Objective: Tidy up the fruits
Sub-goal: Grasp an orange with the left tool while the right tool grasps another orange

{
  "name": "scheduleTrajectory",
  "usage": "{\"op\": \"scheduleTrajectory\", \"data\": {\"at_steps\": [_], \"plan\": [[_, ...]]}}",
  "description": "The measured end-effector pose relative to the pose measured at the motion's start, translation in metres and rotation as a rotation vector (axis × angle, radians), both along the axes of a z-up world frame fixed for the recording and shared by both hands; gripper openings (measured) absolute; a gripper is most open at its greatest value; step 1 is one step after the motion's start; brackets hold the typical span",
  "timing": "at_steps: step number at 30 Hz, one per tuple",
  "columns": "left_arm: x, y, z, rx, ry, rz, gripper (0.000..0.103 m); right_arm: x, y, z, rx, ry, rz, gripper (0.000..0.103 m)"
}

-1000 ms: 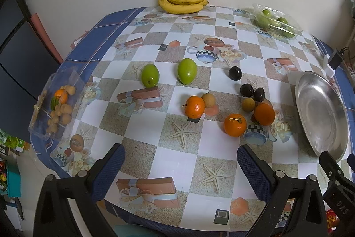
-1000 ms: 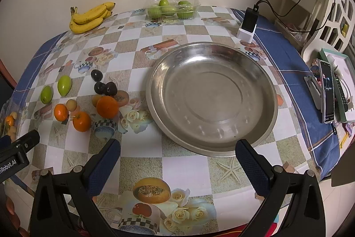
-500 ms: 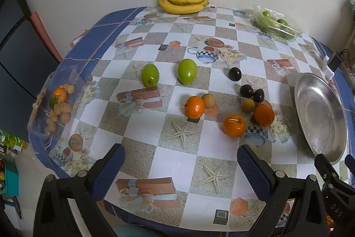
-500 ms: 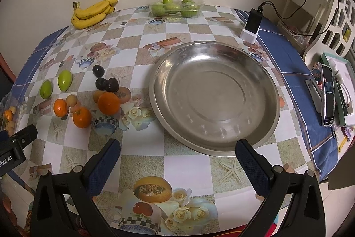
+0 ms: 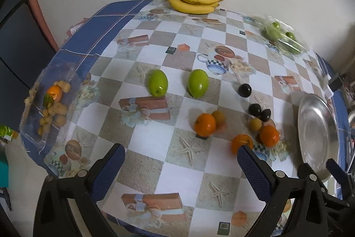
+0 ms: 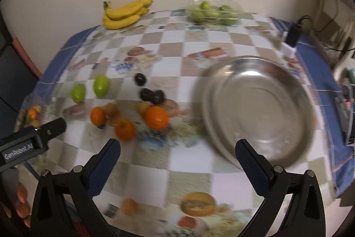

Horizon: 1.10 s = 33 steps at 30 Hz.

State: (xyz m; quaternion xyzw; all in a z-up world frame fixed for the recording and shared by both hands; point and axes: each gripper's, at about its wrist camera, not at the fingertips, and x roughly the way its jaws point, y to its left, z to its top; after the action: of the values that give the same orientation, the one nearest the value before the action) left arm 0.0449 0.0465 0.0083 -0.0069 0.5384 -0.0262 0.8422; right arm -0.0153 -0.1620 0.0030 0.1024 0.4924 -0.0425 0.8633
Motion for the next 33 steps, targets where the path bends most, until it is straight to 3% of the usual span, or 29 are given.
{"op": "scheduleTrajectory", "data": {"at_steps": [3,13,17,21,30,33], "plan": [[0.01,0.004,-0.003,-0.016,0.02,-0.001,0.101,0.016,0.006,-0.004,0.019,0.013,0.017,0.102],[0.043,-0.003,-0.036,-0.065,0.125,-0.025,0.089,0.048,0.01,-0.033,0.056,0.097,0.022,0.08],[0.051,-0.009,-0.052,-0.088,0.163,-0.033,0.085,0.055,0.007,-0.045,0.068,0.124,0.005,0.079],[0.055,-0.015,-0.063,-0.1,0.191,-0.042,0.08,0.062,0.004,-0.053,0.09,0.142,0.002,0.067],[0.06,-0.022,-0.074,-0.139,0.21,-0.057,0.059,0.07,-0.001,-0.064,0.131,0.162,-0.011,0.052],[0.061,-0.022,-0.076,-0.148,0.217,-0.052,0.049,0.071,0.0,-0.064,0.153,0.159,-0.005,0.043]]}}
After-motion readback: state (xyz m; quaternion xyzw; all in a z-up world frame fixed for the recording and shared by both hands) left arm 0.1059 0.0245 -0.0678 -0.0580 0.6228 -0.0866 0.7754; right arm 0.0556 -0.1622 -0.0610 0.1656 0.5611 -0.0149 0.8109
